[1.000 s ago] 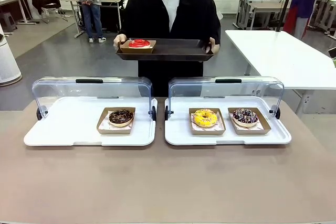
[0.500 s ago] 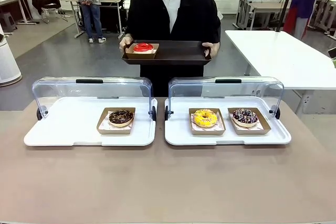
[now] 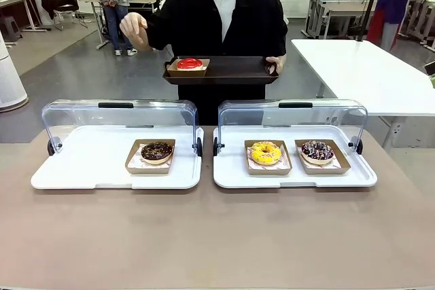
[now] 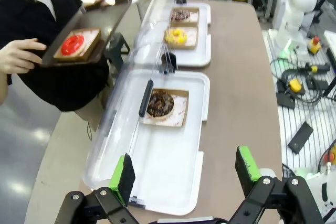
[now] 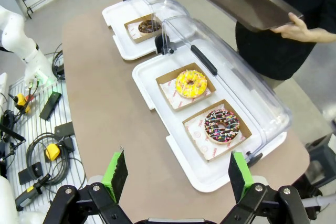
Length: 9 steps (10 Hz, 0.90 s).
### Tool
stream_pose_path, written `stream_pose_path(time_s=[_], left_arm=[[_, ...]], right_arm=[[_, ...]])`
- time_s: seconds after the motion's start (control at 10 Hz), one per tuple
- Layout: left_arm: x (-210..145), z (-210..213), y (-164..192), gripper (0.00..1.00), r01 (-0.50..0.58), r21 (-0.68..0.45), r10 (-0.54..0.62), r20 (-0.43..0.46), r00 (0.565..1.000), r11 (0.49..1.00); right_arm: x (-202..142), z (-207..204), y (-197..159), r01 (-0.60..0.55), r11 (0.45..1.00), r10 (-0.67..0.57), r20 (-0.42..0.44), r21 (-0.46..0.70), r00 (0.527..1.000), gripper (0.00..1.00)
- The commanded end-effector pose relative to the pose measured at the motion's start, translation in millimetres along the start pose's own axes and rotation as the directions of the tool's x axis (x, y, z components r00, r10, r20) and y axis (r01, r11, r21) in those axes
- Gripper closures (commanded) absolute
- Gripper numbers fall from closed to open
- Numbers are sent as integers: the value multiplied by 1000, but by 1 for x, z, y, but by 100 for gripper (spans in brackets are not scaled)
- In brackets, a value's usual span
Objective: Provide the desired donut to the person.
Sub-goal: Pick up and lift the Paper togo box containing the Donut pointed at by the person.
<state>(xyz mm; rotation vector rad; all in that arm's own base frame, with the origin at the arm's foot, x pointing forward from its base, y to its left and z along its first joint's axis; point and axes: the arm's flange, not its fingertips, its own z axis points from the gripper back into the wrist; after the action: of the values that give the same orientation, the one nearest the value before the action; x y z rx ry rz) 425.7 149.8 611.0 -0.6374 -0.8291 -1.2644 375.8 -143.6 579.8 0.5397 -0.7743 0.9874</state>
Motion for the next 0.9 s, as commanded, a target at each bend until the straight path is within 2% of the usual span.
stream_pose_path(time_s=[0.0, 0.3, 0.8], left_arm=[[-7, -2, -1, 0, 7, -33, -4, 69, 998, 999], [-6, 1, -3, 0, -1, -64, 5, 59, 998, 998], [-6, -3, -1, 0, -20, -47, 22, 46, 999, 999]], right_arm=[[1, 0, -2, -16, 1000, 16, 34, 8, 999, 0], [1, 0, -2, -16, 1000, 16, 34, 8, 999, 0], [1, 0, -2, -16, 1000, 16, 34, 8, 999, 0]])
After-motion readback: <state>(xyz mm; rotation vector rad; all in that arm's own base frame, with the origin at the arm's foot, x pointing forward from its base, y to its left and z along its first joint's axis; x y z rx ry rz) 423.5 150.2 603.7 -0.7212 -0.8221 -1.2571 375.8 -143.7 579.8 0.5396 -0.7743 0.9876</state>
